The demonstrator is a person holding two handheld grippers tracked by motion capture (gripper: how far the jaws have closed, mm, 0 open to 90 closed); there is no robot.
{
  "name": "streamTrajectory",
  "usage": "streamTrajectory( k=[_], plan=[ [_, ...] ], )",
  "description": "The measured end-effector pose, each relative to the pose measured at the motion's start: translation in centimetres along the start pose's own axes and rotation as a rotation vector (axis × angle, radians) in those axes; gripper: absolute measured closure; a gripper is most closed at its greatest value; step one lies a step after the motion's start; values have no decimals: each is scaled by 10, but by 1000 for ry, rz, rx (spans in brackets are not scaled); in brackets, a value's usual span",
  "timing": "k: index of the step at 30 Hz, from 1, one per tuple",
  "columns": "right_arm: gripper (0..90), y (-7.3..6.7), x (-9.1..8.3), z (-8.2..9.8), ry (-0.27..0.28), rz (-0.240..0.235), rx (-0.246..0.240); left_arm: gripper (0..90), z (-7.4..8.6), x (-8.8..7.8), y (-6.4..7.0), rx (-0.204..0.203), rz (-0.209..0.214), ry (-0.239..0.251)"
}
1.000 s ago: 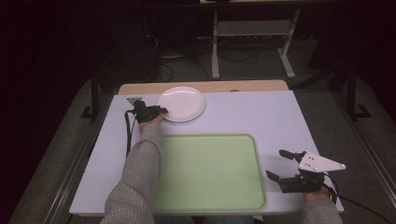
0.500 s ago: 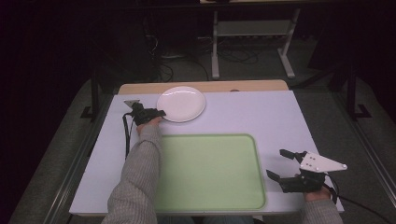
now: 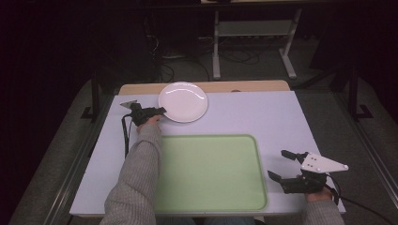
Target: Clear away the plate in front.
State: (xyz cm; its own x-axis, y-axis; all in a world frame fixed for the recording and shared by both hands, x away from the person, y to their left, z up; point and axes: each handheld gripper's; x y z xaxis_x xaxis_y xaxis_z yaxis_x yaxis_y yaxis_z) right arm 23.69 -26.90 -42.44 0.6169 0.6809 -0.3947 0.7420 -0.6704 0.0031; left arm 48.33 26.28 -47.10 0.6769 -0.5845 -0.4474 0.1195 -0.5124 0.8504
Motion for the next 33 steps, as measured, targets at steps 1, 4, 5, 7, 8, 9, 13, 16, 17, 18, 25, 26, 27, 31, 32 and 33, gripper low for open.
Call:
streamTrajectory(
  k=[1,4,5,7,8,9,13,16,17,18,25,26,27,31,32,33],
  plan=[
    [134,0,0,0,-1,1,1,872,0,0,-1,1,6,-3],
    [134,1,0,0,-2,1,2,869,0,0,-2,-18,23,6],
    [134,1,0,0,-3,0,2,867,0,-1,-2,-10,36,10],
    [134,1,0,1,-2,0,4,860,-1,-2,-1,-5,49,21],
    [134,1,0,1,-3,0,5,858,-1,-2,0,-11,52,21],
    [134,1,0,1,-4,1,5,857,-1,-3,0,-10,50,22],
    [134,1,0,1,-5,2,7,857,-1,-4,-1,-16,55,23],
    [134,1,0,1,-5,1,7,857,-2,-8,-1,-12,68,42],
    [134,1,0,1,-5,1,7,857,-2,-8,-1,-12,68,42],
    [134,1,-1,1,-1,2,6,857,-3,-9,0,-12,74,43],
    [134,1,-1,1,-1,1,7,858,-7,-18,4,-9,110,54],
    [134,1,-1,1,-2,0,7,858,-7,-21,5,-2,113,54],
    [134,1,-1,1,-1,0,6,858,-8,-23,6,2,111,57],
    [134,0,-1,1,-1,0,6,859,-8,-29,7,16,114,58],
    [134,0,-1,1,-1,-1,5,859,-8,-33,6,12,121,62],
    [134,0,-1,1,-1,-1,5,860,-8,-33,6,12,121,62]
  ],
)
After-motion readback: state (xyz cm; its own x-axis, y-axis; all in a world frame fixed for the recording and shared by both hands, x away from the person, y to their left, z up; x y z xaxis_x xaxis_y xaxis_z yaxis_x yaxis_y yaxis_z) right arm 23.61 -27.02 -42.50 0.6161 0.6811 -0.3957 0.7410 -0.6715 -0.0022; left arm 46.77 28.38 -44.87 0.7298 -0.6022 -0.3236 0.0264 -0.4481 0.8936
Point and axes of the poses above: each handheld gripper's, and its own axes: x roughly forward along the jaws, z roughly out of its underside, y roughly to its right, and after that the axes turned 1 degree about x, right-handed
